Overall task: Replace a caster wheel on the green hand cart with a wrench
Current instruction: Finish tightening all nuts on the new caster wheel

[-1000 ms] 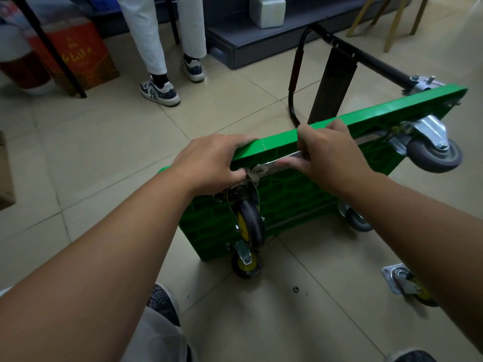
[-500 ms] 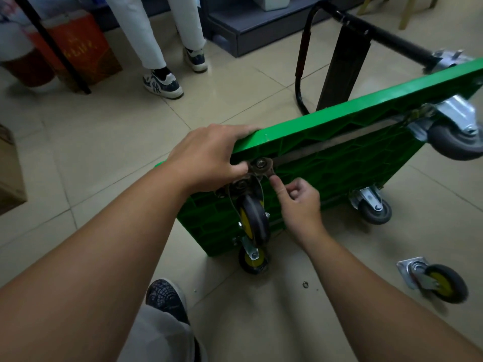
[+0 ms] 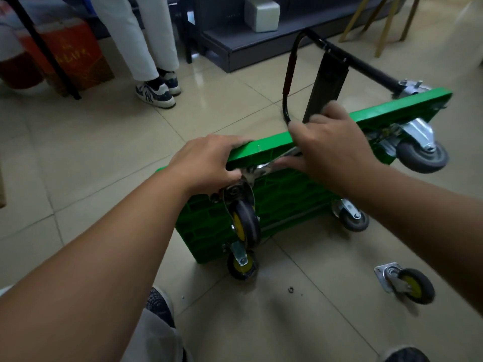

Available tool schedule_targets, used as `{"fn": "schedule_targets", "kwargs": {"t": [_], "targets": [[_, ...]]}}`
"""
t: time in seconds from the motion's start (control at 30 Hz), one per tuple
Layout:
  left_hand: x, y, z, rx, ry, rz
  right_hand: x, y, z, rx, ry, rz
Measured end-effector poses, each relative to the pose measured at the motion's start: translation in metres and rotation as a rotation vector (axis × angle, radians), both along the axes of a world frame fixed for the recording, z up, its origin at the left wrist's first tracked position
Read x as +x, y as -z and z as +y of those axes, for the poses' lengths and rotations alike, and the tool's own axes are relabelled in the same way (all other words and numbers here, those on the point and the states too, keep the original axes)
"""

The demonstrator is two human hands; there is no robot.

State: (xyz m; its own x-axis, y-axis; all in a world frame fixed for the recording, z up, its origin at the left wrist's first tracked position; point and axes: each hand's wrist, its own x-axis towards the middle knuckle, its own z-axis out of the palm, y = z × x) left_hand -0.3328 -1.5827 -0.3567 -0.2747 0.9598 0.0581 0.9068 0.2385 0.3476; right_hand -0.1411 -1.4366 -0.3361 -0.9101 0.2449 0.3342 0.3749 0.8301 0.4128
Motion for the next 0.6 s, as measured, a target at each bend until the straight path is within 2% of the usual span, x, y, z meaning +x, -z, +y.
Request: {"fn": "schedule_targets", "kwargs": {"t": [0.07,0.13,0.47,0.6], "targets": [[-0.001,-0.001,0.001,-0.001,0.001,-0.005,-0.011,-0.016,-0.001,0.114,-0.062,-0.116],[-0.001,-0.001,0.001,-0.003,-0.004,-0.001,-0.02,-0.027,-0.001,0.178,-0.108,-0.142],[0.002,-0.001,0.001,0.005,-0.008,0.022,-0.044,-0.054,-0.003,0.269,-0.262,-0.313],[0.002,-0.002,0.0,0.005,-0.014,0.023,-0.05,-0.055,-0.007,0.375,-0.275,-0.351]]}}
